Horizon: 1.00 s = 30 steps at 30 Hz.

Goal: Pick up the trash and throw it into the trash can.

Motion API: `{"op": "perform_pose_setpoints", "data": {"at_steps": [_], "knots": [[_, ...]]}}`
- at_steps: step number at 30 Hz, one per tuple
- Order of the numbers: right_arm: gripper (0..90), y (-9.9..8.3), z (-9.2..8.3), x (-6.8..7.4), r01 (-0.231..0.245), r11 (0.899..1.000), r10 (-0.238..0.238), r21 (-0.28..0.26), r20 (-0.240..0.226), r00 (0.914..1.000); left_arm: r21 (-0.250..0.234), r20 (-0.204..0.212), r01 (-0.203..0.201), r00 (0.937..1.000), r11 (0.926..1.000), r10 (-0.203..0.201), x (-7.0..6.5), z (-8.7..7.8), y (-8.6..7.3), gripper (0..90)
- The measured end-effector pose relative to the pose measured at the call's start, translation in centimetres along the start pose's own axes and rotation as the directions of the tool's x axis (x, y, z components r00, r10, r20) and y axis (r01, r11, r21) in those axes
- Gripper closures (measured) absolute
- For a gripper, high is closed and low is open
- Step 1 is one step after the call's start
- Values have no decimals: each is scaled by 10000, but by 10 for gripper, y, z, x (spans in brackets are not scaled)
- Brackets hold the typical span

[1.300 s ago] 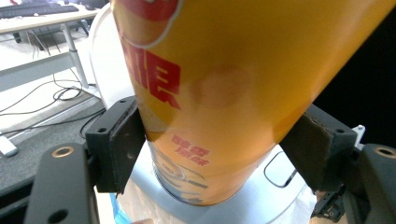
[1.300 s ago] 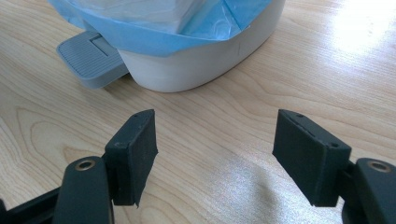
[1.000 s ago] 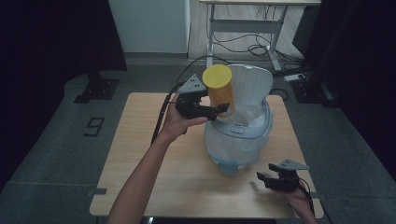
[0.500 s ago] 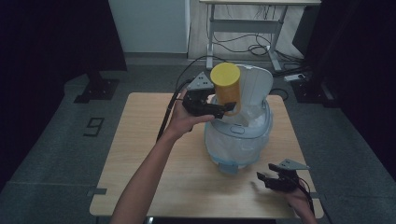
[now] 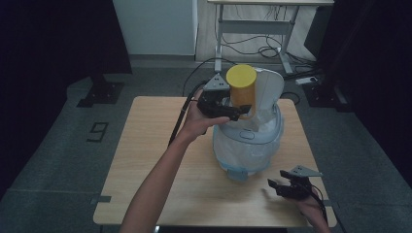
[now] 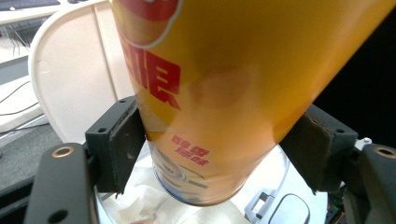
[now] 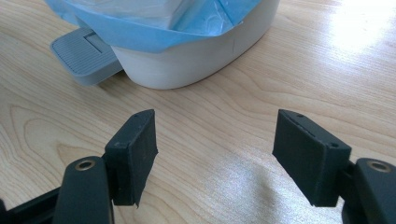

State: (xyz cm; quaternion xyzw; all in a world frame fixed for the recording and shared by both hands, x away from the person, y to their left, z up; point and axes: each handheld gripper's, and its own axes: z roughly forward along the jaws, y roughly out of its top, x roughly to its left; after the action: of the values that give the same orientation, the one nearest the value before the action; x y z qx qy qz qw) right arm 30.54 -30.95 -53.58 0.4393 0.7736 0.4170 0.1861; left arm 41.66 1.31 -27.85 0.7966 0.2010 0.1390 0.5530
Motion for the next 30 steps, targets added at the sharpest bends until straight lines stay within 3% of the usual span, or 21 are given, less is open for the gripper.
{"op": "perform_pose_setpoints", "data": {"at_steps": [16,30], "knots": [[296,-1,1,0,73,9999,-73,96,19,10000,270,60,160,9999,9995,-162,2,26,0,245],[296,-2,-1,0,48,9999,-49,91,59,10000,294,8,411,9992,9987,-412,6,38,0,245]]}}
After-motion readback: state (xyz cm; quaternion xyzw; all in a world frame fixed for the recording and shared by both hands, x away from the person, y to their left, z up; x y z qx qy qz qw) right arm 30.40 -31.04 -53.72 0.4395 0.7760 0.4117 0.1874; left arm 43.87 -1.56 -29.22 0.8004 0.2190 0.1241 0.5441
